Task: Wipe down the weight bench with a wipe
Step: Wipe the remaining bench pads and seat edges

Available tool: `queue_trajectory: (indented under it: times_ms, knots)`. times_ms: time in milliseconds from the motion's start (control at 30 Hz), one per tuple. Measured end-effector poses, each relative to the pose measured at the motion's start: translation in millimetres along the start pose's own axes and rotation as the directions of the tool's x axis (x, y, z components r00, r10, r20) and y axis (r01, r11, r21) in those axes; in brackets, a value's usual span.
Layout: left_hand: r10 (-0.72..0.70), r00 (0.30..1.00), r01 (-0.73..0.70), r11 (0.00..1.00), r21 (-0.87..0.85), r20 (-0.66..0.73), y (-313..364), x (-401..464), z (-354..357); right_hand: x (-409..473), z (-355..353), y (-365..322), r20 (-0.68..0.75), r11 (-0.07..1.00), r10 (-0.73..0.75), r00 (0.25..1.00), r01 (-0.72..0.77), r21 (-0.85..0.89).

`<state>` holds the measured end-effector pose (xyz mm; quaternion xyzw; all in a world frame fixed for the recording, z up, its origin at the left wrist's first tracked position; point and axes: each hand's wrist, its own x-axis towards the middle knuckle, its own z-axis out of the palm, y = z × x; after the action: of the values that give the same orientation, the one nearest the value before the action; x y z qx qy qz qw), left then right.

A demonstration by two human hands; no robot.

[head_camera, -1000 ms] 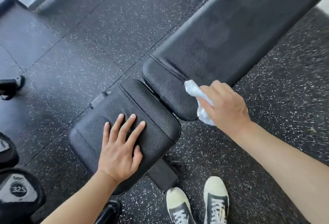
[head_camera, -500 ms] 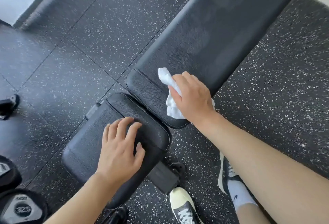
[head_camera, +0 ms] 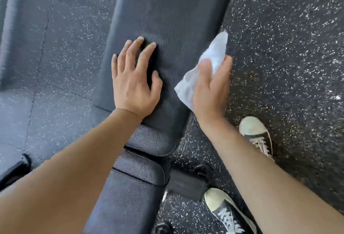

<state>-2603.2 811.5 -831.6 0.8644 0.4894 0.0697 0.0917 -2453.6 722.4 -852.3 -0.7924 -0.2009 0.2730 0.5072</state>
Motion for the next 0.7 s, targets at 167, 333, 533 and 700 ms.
queue_trajectory:
  times_ms: [167,333,533,700]
  knots:
    - [-0.001,1.0,0.001,1.0,0.004,0.012,6.2,2.4,-2.8,-30.0,11.5,5.8,-0.123,0.987,0.129,0.984,-0.115,0.113]
    - [0.007,1.0,-0.007,1.0,0.004,-0.022,1.2,4.2,1.0,-110.1,7.2,30.5,0.006,0.978,0.166,0.986,-0.165,0.125]
    - [0.05,0.997,-0.048,0.998,0.029,-0.059,-2.8,2.0,8.3,-142.5,3.7,46.9,0.039,0.974,0.148,0.988,-0.152,0.168]
    - [0.046,0.997,-0.044,0.998,0.041,-0.066,-0.5,1.6,9.4,-61.4,14.5,36.7,-0.07,0.93,0.24,0.968,-0.208,0.304]
